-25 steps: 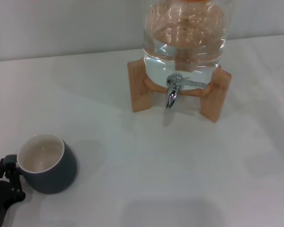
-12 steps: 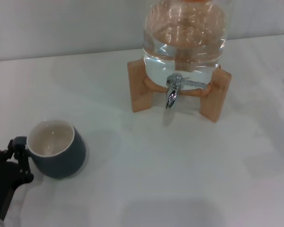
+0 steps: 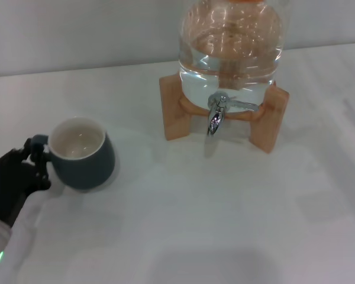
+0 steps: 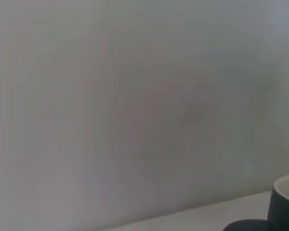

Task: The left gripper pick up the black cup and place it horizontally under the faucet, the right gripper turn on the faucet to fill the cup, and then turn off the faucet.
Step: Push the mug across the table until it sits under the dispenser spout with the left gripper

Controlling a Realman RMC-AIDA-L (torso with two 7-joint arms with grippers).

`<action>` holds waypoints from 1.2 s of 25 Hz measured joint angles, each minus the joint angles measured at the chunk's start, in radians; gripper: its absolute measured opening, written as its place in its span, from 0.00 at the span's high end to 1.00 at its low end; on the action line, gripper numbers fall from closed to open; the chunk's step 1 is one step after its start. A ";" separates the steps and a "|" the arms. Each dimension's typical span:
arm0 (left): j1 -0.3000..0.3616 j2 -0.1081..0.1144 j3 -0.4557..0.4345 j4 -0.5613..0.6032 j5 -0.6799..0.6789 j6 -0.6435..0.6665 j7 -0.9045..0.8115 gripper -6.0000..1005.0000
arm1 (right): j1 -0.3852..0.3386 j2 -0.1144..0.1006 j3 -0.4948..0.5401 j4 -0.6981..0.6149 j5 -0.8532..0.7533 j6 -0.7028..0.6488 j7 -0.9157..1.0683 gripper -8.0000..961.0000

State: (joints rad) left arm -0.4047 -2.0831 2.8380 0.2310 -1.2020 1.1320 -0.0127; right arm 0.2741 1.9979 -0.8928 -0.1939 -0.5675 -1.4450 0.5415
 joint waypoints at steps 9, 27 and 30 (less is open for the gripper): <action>-0.107 -0.001 0.003 -0.033 0.046 -0.079 -0.016 0.90 | 0.001 0.005 0.000 0.003 0.000 -0.001 0.000 0.10; -0.120 -0.010 0.003 0.033 0.168 -0.089 -0.019 0.90 | 0.000 0.005 0.000 0.007 0.000 -0.003 -0.002 0.10; -0.120 -0.010 0.003 0.038 0.195 -0.091 -0.021 0.90 | 0.001 0.005 -0.002 0.008 0.000 -0.003 -0.001 0.10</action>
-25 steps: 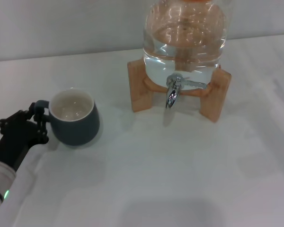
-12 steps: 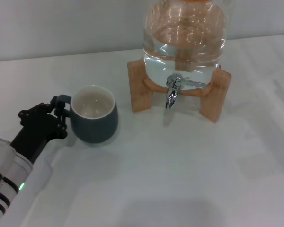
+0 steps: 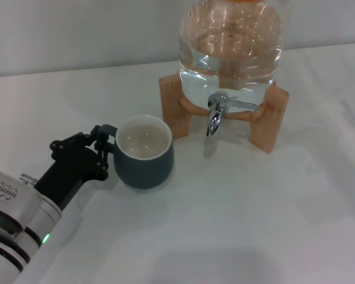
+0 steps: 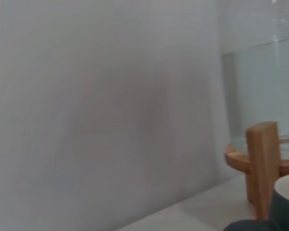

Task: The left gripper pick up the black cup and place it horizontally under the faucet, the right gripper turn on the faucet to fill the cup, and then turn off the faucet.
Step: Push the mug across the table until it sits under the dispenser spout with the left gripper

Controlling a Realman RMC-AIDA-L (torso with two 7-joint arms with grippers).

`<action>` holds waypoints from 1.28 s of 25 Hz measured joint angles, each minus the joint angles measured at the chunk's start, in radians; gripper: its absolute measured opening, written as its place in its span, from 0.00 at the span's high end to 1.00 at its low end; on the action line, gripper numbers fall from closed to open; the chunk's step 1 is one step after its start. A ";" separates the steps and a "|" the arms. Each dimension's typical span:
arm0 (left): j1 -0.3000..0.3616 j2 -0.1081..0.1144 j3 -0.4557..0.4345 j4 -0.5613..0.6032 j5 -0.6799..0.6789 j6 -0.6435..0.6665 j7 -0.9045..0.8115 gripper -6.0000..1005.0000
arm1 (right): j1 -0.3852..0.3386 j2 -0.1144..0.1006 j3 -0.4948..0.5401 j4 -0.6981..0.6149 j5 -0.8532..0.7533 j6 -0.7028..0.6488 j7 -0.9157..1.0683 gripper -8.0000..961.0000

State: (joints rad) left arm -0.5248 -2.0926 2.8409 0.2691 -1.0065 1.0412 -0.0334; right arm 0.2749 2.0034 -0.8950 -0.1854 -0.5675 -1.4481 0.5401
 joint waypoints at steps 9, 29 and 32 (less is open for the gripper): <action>-0.016 0.000 0.000 0.029 0.077 -0.070 -0.003 0.90 | 0.000 0.001 -0.031 0.001 0.000 0.000 0.001 0.10; -0.091 -0.005 0.000 0.036 0.136 -0.138 -0.004 0.90 | 0.000 0.002 -0.046 0.003 -0.002 0.000 0.005 0.10; -0.099 -0.006 0.000 0.037 0.142 -0.143 -0.004 0.90 | 0.000 0.003 -0.053 0.003 -0.002 0.000 0.008 0.10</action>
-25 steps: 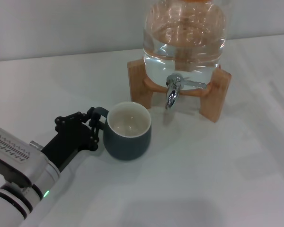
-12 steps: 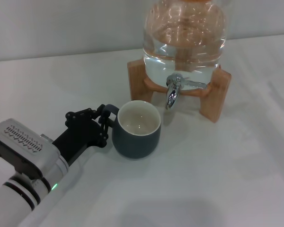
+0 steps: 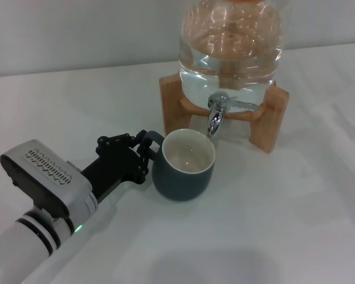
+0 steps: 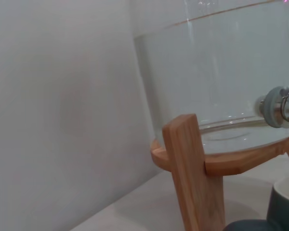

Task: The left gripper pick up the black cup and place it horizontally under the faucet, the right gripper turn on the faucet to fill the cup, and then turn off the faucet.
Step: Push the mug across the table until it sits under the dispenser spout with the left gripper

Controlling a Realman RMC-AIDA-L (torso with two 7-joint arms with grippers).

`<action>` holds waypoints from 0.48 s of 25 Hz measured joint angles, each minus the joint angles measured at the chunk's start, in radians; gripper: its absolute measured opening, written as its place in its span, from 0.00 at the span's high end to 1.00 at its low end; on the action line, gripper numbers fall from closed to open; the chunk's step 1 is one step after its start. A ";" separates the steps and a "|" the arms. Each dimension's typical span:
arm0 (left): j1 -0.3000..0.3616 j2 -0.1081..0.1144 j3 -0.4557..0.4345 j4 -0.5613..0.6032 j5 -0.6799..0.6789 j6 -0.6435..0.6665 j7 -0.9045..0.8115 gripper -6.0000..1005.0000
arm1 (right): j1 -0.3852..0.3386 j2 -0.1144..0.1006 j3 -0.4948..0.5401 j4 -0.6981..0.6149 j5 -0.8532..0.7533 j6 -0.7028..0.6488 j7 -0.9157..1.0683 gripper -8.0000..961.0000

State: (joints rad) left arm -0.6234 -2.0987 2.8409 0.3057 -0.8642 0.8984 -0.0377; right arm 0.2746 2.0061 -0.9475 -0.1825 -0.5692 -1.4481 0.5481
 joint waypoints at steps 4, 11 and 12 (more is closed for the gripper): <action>-0.007 0.000 0.000 0.005 0.010 -0.008 0.000 0.90 | 0.000 0.000 0.000 0.000 0.000 0.001 0.004 0.10; -0.020 0.002 -0.004 -0.003 0.010 -0.009 0.001 0.90 | 0.003 0.000 -0.009 0.000 0.000 0.004 0.005 0.10; -0.022 0.002 -0.004 -0.006 0.010 -0.010 0.002 0.90 | 0.005 0.000 -0.010 0.000 0.000 0.005 0.005 0.10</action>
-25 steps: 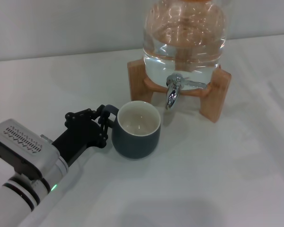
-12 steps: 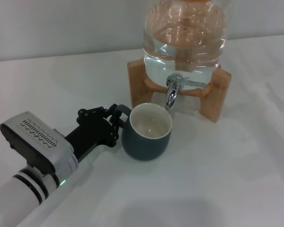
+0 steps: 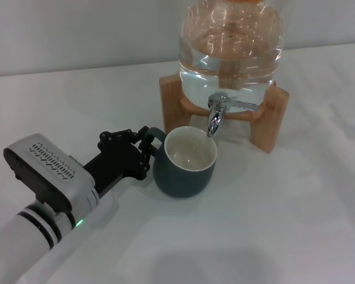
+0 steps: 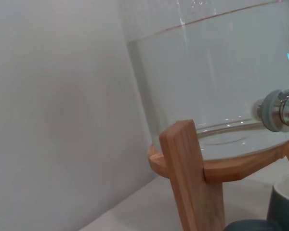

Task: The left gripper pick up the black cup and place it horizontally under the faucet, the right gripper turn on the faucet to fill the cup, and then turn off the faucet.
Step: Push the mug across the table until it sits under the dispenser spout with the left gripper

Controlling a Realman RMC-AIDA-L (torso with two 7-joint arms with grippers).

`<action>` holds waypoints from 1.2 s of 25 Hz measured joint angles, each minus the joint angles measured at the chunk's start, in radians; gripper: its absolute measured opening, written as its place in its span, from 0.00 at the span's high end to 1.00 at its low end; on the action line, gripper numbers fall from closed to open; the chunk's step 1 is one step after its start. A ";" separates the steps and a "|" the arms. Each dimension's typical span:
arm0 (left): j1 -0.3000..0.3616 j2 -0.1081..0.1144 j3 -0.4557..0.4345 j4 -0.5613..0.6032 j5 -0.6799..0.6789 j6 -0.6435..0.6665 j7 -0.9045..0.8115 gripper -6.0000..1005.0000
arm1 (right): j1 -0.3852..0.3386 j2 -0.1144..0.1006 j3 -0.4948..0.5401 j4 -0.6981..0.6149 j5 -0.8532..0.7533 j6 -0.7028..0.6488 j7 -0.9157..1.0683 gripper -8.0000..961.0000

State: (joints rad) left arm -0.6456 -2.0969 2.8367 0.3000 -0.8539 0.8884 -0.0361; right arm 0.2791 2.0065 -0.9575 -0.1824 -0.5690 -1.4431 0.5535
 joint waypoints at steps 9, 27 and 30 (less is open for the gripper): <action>-0.030 -0.002 0.000 -0.005 -0.001 -0.048 -0.002 0.89 | 0.008 0.001 -0.003 0.000 0.000 0.005 0.000 0.10; -0.031 -0.006 0.000 0.024 0.001 -0.080 -0.002 0.80 | 0.008 0.001 -0.014 0.000 0.000 0.010 0.000 0.10; -0.029 -0.006 -0.002 0.031 0.001 -0.081 -0.002 0.79 | 0.009 0.001 -0.014 0.000 0.000 0.010 0.001 0.10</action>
State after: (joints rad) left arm -0.6745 -2.1027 2.8347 0.3315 -0.8533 0.8076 -0.0382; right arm 0.2877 2.0079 -0.9712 -0.1826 -0.5691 -1.4326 0.5541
